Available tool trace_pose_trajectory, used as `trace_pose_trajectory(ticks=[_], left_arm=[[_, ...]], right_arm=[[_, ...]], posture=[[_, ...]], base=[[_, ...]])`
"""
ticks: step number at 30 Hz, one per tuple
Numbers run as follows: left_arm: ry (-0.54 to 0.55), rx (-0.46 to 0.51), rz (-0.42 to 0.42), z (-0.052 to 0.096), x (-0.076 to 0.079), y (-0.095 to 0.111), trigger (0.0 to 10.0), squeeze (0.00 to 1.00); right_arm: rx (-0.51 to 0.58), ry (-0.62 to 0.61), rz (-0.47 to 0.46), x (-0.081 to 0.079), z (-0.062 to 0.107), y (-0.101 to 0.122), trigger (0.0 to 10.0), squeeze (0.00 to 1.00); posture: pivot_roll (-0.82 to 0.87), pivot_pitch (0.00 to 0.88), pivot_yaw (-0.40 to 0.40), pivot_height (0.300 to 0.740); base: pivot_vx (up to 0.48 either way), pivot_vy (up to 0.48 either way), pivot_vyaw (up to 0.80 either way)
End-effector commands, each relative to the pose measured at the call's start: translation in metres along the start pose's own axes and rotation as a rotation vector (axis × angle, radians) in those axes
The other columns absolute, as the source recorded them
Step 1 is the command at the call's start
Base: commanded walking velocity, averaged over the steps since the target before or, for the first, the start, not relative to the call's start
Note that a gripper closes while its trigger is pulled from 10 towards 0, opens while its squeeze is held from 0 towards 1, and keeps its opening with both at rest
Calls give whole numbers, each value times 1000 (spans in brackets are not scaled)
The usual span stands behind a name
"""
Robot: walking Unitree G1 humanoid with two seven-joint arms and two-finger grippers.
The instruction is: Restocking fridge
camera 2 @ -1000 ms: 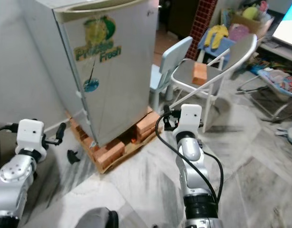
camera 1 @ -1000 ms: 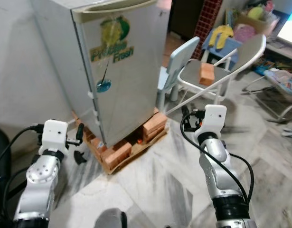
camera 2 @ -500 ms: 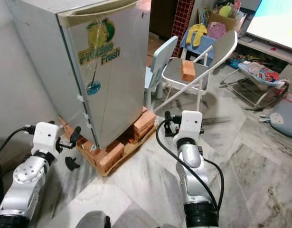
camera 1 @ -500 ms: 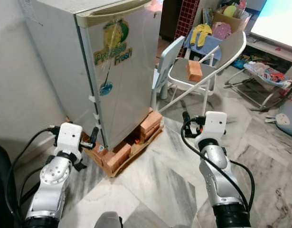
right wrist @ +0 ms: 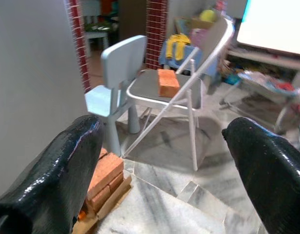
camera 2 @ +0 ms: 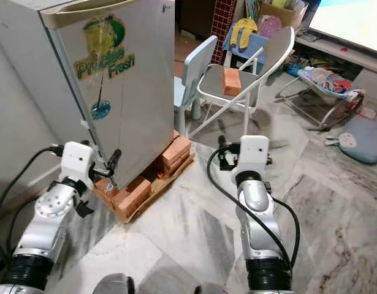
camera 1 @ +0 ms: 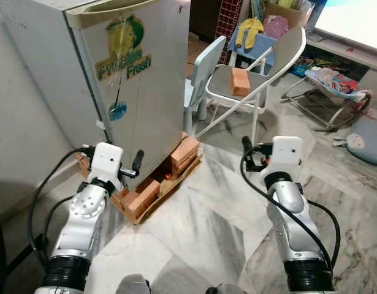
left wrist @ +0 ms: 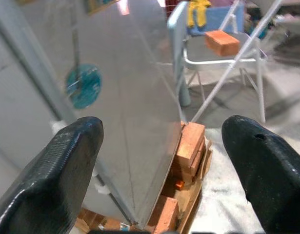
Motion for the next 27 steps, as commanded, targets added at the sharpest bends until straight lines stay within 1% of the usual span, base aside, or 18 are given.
trace_pose_trajectory(ticks=[1, 2, 4, 6, 8, 9, 10, 11, 12, 13, 14, 15, 17, 18, 20, 23, 26, 27], left_arm=[[-27, 20, -25, -3, 3, 4, 10000, 0], [-57, 27, -27, -8, 8, 5, 10000, 0], [-84, 29, -22, -12, 12, 7, 10000, 0], [-104, 38, -12, -15, 14, 11, 10000, 0], [-118, 44, -23, -18, 16, 12, 10000, 0], [-118, 44, -23, -18, 16, 12, 10000, 0], [-79, 31, -17, -19, 12, 9, 10000, 0], [-65, 25, -17, -19, 11, 8, 10000, 0], [-46, 19, -6, -18, 6, 7, 10000, 0], [-46, 19, -6, -18, 6, 7, 10000, 0], [-27, 16, 8, -15, 2, 5, 10000, 0], [-17, 15, 7, -14, -1, 4, 10000, 0], [-3, 17, 3, -12, -4, 3, 10000, 0], [17, 11, 3, -10, -8, 1, 10000, 0], [62, -5, 10, -6, -15, -4, 10000, 0], [147, -40, 39, 4, -25, -14, 10000, 0], [188, -56, 45, 11, -30, -20, 10000, 0], [200, -63, 41, 15, -32, -22, 10000, 0]], right_arm=[[33, -30, -2, 5, 2, 8, 10000, 0], [60, -63, 20, 11, 6, 10, 10000, 0], [70, -124, 16, 21, 11, 10, 10000, 0], [75, -161, 12, 28, 17, 11, 10000, 0], [73, -175, 24, 34, 22, 11, 10000, 0], [73, -175, 24, 34, 22, 11, 10000, 0], [58, -161, 33, 32, 22, 9, 10000, 0], [53, -155, 36, 31, 21, 8, 10000, 0], [51, -124, 35, 24, 17, 9, 10000, 0], [51, -124, 35, 24, 17, 9, 10000, 0], [53, -77, 46, 13, 13, 11, 10000, 0], [57, -54, 48, 7, 10, 13, 10000, 0], [62, -29, 48, 0, 7, 16, 10000, 0], [64, -3, 54, -5, 5, 16, 10000, 0], [57, 30, 56, -13, 3, 15, 10000, 0], [40, 58, 62, -13, 0, 11, 10000, 0], [31, 56, 67, -8, -1, 10, 10000, 0], [19, 45, 64, -3, -2, 8, 10000, 0]], posture=[[24, 0, 52, 740], [-12, 0, 101, 740], [-42, 0, 138, 740], [-57, 0, 146, 740], [-72, 4, 137, 740], [-72, 4, 137, 740], [-58, 6, 112, 740], [-55, 4, 105, 740], [-40, 0, 77, 740], [-40, 0, 77, 740], [-38, 0, 69, 740], [-25, 0, 42, 740], [-20, 0, 33, 740], [5, 0, 11, 740], [12, 0, 2, 740], [40, 0, -18, 740], [61, 0, -29, 740], [68, 0, -31, 740]], base=[[0, 0, 0], [0, 0, 0], [0, 0, 0], [0, 0, 0], [0, 0, 0], [0, 0, 0], [0, 0, 0], [0, 0, 0], [0, 0, 0], [0, 0, 0], [0, 0, 0], [0, 0, 0], [0, 0, 0], [0, 0, 0], [0, 0, 0], [0, 0, 0], [0, 0, 0], [0, 0, 0]])
Point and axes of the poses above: a point about 5 cm out from each wrist's last joint towards the gripper, its own z axis pointing back from the gripper into the wrist, its own y axis along the axis of the wrist's last joint, x = y × z, the point moved 3 cm from there along -z, pointing out of the wrist towards the gripper, and after that the axes turned 8 degrees about -z, right-handed, at the moved point
